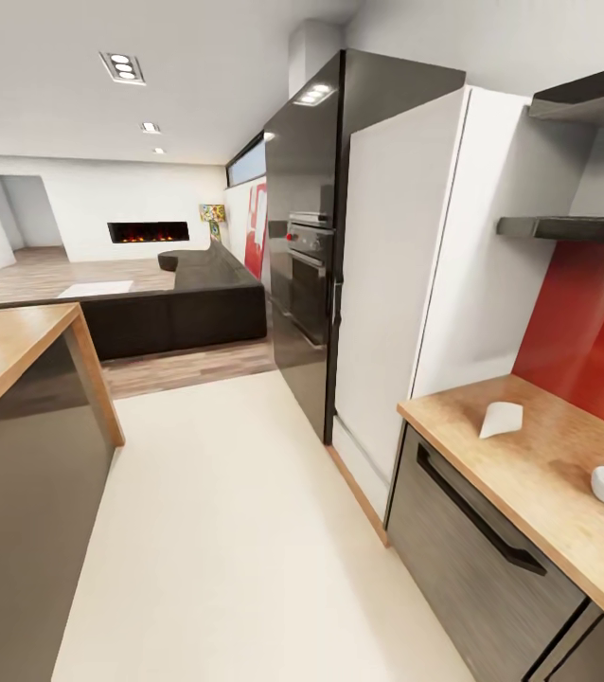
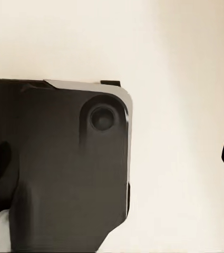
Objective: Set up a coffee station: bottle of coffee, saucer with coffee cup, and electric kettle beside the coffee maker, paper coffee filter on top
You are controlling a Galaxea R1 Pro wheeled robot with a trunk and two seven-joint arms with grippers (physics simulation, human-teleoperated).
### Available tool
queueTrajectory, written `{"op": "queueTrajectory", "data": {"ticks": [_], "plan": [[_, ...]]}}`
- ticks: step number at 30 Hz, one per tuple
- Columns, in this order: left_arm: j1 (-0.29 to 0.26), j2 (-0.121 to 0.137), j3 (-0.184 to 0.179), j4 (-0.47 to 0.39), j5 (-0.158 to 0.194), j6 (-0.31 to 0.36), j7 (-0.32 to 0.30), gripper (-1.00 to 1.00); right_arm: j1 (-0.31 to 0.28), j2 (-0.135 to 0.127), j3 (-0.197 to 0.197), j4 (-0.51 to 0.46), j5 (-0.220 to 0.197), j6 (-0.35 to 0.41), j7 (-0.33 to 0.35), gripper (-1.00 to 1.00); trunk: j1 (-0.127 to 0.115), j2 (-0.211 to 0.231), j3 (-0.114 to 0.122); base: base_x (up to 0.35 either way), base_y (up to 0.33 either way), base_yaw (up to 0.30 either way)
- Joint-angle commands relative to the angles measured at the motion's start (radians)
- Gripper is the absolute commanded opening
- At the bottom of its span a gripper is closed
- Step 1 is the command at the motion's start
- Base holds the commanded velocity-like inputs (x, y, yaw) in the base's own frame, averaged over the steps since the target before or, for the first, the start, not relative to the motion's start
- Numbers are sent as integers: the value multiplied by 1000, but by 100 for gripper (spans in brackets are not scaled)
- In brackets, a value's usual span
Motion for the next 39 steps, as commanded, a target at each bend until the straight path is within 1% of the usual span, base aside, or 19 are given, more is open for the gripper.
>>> {"op": "queueTrajectory", "data": {"ticks": [1, 6, 13, 16, 17, 19, 23, 25, 26, 29, 30, 31, 33, 39], "plan": [[-1, 0, 3, 1, -1, -3, 1, 100, 0, 8, -5, 3, 3, -1, 0, 100, -4, 6, 2, 0, 0, 0], [-1, 0, 3, 1, -1, -2, 0, 100, 0, 35, -16, 9, 3, -1, 0, 100, -23, 41, 17, 0, 0, 0], [0, 1, 3, 3, 0, -1, 0, 100, 0, 42, -18, 0, 3, -1, 1, 100, -50, 90, 39, 0, 0, 0], [1, 2, 3, 4, 0, 0, 1, 100, 0, 42, -19, -24, 3, -1, 1, 100, -61, 111, 49, 0, 0, 0], [1, 2, 2, 4, 0, 2, 1, 100, 0, 42, -19, -50, 3, -1, 1, 100, -61, 111, 49, 0, 0, 0], [2, 2, 2, 5, 0, 4, 1, 100, 0, 42, -19, -62, 3, -1, 1, 100, -61, 111, 49, 0, 0, 0], [37, 2, 0, 9, 0, 7, 1, 100, 0, 41, -20, -70, 4, -1, 1, 100, -61, 111, 49, 0, 0, 0], [48, 2, -2, 45, -3, 10, 1, 100, 0, 41, -20, -70, 4, -1, 0, 100, -61, 111, 49, 0, 0, 0], [51, 4, -4, 103, -21, 14, 5, 100, 0, 41, -19, -69, 5, -1, 0, 100, -61, 111, 49, 0, 0, 0], [51, 7, -5, 110, -24, 19, 7, 100, 0, 39, -20, -68, 6, -1, 0, 100, -61, 111, 49, 0, 0, 0], [51, 8, -5, 117, -26, 28, 8, 100, 0, 36, -20, -67, 6, -1, -1, 100, -61, 111, 49, 0, 0, 0], [51, 11, -4, 136, -27, 58, 10, 100, 0, 33, -20, -66, 7, -1, -2, 100, -61, 111, 49, 0, 0, 0], [51, 12, -4, 142, -27, 76, 10, 100, 0, 32, -19, -65, 7, -1, -1, 100, -61, 111, 49, 0, 0, 0], [50, 11, -4, 147, -31, 96, 10, 100, 0, 32, -19, -65, 5, -3, 1, 100, -61, 111, 49, 0, 0, 0]]}}
